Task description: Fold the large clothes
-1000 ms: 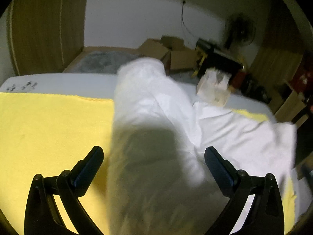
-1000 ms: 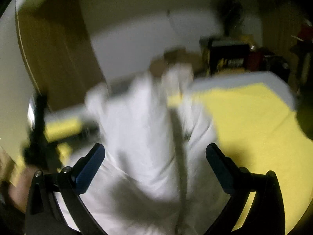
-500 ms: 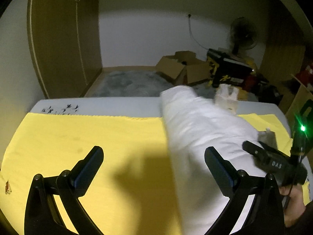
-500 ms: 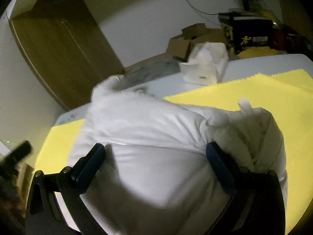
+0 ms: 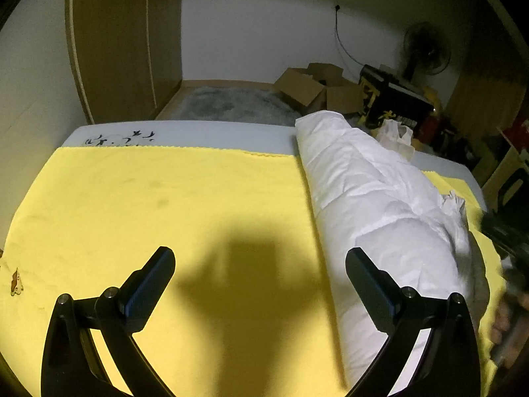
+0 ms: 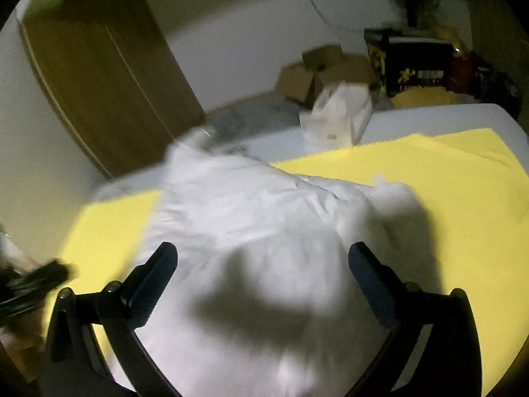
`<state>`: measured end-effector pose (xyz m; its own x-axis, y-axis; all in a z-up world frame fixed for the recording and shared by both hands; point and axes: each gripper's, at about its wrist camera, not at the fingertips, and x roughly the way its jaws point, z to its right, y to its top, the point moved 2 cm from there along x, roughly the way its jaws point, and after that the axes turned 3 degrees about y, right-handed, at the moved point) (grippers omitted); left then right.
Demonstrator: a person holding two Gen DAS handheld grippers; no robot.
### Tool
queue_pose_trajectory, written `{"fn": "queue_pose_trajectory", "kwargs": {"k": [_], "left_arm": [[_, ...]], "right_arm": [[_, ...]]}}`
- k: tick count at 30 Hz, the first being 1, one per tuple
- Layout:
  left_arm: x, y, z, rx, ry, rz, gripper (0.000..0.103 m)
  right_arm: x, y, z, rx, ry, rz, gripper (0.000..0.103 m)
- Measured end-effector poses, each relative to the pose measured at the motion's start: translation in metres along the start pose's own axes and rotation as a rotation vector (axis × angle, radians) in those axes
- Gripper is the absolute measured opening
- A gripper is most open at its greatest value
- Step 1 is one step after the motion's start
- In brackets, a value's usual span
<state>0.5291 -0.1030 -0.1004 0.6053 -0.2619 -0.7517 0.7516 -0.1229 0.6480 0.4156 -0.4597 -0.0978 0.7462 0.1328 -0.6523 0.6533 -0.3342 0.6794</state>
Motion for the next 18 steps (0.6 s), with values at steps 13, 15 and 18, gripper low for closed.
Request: {"fn": "queue_pose_trajectory", "kwargs": {"k": [13, 15, 18], "left_arm": [[0.005, -0.013, 0.003, -0.016, -0.032, -0.034, 0.103], [0.008, -0.014, 0.009, -0.009, -0.038, -0.048, 0.103], [0.012, -0.011, 0.018, 0.009, -0.017, -0.042, 0.103]], "right_arm": [[-0.1, -0.139, 0.118, 0.43, 0.216, -0.072, 0.103], [-0.088, -0.145, 0.118, 0.43, 0.216, -0.092, 0.103], [-0.073, -0.147, 0.113, 0.436, 0.228, -0.105, 0.103]]}}
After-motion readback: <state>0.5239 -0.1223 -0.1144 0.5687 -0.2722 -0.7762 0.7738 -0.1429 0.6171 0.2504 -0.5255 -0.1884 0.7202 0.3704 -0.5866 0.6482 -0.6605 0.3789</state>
